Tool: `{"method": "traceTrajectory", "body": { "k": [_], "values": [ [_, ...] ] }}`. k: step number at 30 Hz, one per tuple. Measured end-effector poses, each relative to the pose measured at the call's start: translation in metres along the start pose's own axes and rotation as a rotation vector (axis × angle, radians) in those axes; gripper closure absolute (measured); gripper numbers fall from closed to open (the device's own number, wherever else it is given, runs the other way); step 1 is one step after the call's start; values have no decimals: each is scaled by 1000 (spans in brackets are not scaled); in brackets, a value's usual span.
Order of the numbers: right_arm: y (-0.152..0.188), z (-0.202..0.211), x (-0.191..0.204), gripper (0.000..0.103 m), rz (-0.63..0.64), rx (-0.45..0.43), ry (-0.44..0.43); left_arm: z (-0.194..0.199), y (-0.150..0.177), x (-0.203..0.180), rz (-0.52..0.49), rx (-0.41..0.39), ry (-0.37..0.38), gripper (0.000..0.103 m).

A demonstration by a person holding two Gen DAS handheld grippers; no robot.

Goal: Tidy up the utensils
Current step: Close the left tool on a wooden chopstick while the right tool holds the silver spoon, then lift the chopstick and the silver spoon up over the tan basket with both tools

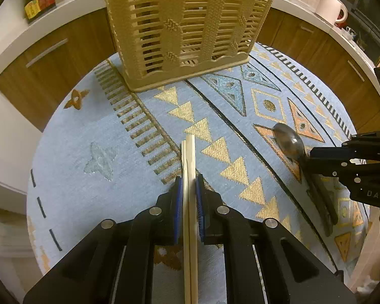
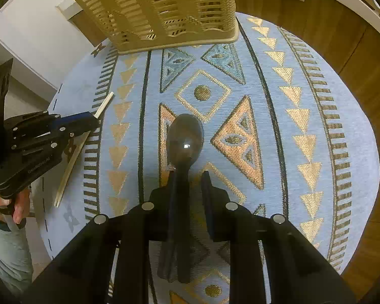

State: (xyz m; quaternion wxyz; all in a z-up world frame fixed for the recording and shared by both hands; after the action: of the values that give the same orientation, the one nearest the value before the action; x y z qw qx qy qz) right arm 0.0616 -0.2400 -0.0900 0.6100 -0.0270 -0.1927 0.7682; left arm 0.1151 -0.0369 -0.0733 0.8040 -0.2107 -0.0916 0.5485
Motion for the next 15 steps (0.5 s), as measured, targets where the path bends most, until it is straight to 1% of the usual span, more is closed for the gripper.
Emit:
{"method": "traceTrajectory", "body": {
  "k": [5,15],
  "values": [
    [2,1,-1,86,10,8,29,1,2,1,-2,-2,0,94],
    [1,4,-12,86,-5,27,49,0,1,0,-10,9,-10,94]
  ]
}}
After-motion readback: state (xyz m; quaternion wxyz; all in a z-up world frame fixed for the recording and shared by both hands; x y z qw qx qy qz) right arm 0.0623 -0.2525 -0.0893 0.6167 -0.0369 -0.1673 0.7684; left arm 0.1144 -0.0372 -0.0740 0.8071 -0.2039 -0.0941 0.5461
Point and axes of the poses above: each gripper's, at about its wrist camera, not at the fingertips, and z roughly against the way its jaws point, x to its left, y to its underside, the point moved 3 cm from there along -z, roughly the way its jaws point, and after that the axes turned 1 degree about z, right-handed, at the moved point
